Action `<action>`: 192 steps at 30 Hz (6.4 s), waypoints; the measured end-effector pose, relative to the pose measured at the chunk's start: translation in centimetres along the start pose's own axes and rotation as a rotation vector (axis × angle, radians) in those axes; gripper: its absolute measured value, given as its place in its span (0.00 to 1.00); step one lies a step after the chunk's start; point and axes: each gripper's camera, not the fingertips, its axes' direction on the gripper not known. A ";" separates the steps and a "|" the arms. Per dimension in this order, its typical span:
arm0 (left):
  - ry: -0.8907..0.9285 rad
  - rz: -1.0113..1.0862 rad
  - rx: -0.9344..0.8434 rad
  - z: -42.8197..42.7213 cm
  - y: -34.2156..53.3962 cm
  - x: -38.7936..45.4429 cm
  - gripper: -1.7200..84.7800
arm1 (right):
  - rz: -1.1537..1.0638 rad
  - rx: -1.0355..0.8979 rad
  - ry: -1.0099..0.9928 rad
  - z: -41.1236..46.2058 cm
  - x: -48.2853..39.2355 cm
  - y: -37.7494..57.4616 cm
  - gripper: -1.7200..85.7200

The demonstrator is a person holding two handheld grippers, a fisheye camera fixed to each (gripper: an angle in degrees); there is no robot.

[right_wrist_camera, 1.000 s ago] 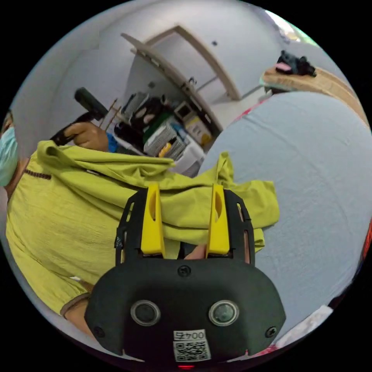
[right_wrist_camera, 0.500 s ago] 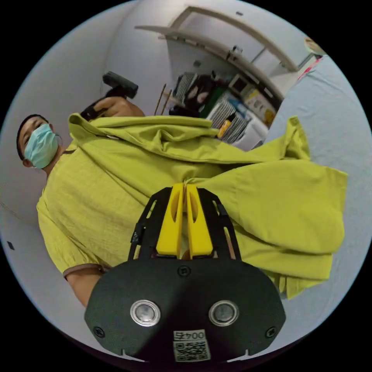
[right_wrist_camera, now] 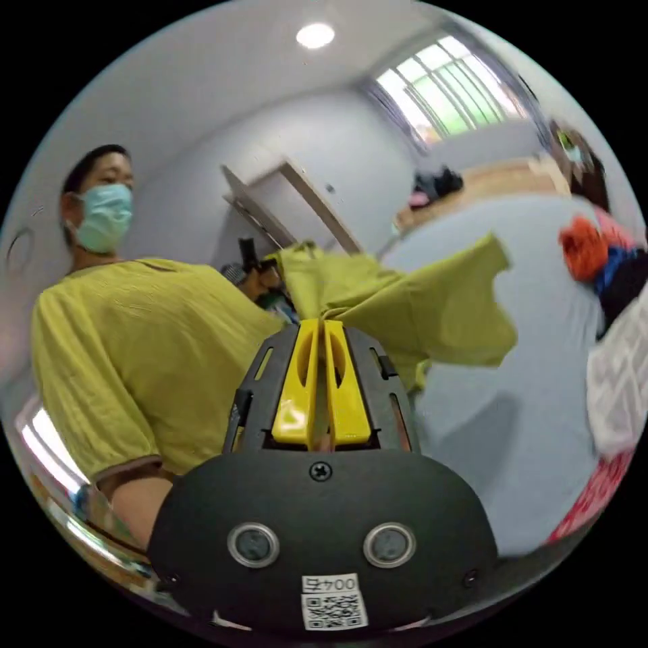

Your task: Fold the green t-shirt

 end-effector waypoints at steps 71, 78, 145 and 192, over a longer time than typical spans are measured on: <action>-0.750 0.358 0.711 -18.6 -5.5 40.7 0.04 | -0.815 0.827 0.884 -18.3 -56.2 -23.8 0.01; -0.865 0.441 0.683 -18.2 -4.3 46.6 0.04 | -0.828 0.865 0.820 -19.0 -58.2 -20.0 0.01; -0.308 -0.273 -0.510 28.0 21.9 -6.6 0.11 | 0.646 -0.587 0.621 26.7 8.7 2.5 0.04; -0.370 -0.716 -0.482 16.9 34.6 -10.7 0.03 | 0.936 0.381 0.346 -8.9 -9.2 37.0 0.12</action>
